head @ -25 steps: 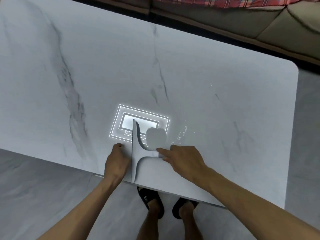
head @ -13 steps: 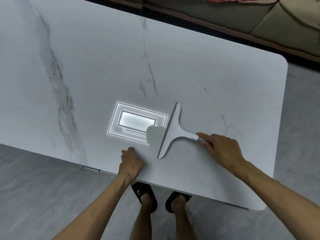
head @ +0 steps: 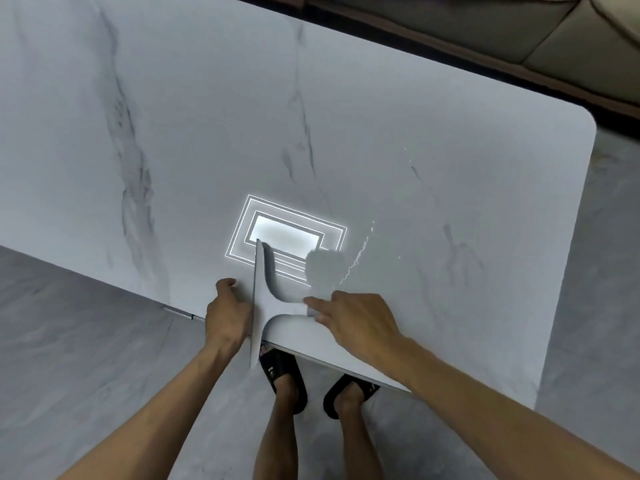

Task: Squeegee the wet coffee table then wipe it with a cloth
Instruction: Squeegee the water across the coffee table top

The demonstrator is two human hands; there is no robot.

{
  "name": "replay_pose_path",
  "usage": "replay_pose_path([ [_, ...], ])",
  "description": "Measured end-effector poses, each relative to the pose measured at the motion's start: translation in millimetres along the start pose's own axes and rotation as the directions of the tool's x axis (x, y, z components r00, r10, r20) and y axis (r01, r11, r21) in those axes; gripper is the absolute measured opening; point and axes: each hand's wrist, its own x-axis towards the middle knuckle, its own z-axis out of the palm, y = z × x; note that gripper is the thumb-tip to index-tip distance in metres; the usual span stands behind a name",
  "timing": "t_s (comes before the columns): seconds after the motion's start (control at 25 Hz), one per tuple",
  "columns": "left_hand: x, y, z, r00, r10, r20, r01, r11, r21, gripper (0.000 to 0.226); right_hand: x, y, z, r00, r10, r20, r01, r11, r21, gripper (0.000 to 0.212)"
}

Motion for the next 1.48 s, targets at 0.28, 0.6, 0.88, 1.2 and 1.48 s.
replay_pose_path([
  [0.28,-21,-18,26,0.980,0.104,0.171,-0.117,0.991,0.069,0.061,-27,32,21,1.000,-0.009,-0.014,0.007,0.993,-0.119,0.034],
  [0.6,-30,5,43,0.942,0.095,0.321,-0.196,0.934,0.299,0.067,-117,137,-42,0.976,0.204,-0.080,-0.217,0.950,-0.225,0.033],
  [0.88,-42,-12,27,0.973,0.103,0.207,-0.122,0.989,0.083,0.056,-71,38,2,0.998,-0.057,-0.006,0.056,0.994,-0.092,0.033],
  [1.2,-49,-8,38,0.929,0.125,0.347,-0.184,0.973,0.142,0.060,-85,69,6,1.000,-0.003,0.002,0.003,0.990,-0.140,0.028],
  [1.48,-50,11,45,0.916,0.048,0.399,-0.168,0.948,0.272,0.067,-155,145,-45,0.981,0.177,-0.082,-0.193,0.938,-0.289,0.027],
])
